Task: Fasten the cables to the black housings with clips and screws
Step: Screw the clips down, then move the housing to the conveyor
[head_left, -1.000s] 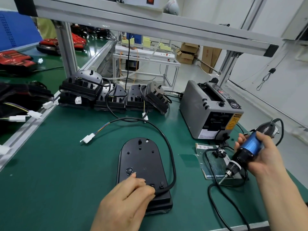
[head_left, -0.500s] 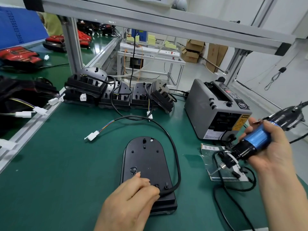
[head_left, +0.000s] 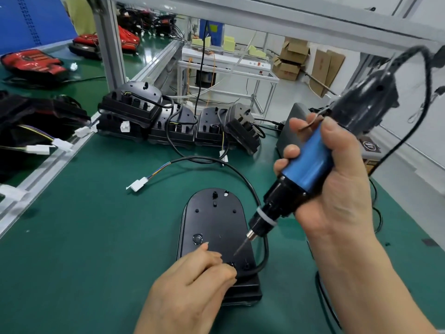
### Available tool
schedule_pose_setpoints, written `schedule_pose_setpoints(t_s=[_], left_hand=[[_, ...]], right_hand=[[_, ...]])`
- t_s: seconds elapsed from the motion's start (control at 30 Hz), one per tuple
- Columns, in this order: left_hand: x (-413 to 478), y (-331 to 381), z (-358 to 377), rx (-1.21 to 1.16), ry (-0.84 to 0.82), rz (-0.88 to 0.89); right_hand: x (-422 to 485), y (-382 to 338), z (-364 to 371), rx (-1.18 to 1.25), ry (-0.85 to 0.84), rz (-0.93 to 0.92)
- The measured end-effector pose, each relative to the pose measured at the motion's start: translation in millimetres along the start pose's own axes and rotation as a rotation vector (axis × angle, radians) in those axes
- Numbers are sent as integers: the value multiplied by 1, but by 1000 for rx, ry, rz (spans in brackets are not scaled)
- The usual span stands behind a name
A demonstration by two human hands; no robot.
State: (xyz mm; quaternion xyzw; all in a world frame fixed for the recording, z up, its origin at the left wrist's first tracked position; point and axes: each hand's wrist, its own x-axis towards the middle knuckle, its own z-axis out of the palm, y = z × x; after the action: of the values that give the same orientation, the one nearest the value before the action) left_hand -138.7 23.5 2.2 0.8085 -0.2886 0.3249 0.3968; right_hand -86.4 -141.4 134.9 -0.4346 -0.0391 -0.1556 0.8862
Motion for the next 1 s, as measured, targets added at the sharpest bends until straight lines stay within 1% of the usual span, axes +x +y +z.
schedule_pose_setpoints(t_s=[0.1, 0.23, 0.6, 0.83, 1.0], left_hand=[[-1, -1, 0, -4, 5, 0], [0, 0, 0, -2, 9, 19], [-1, -1, 1, -6, 7, 17], [0, 0, 0, 5, 4, 4], [2, 2, -1, 20, -12, -5]], right_hand=[[1, 5, 6, -38, -32, 27], [0, 8, 7, -80, -34, 39], [-3, 11, 8, -127, -54, 27], [-4, 12, 15, -206, -135, -15], [-5, 14, 21, -236, -157, -30]])
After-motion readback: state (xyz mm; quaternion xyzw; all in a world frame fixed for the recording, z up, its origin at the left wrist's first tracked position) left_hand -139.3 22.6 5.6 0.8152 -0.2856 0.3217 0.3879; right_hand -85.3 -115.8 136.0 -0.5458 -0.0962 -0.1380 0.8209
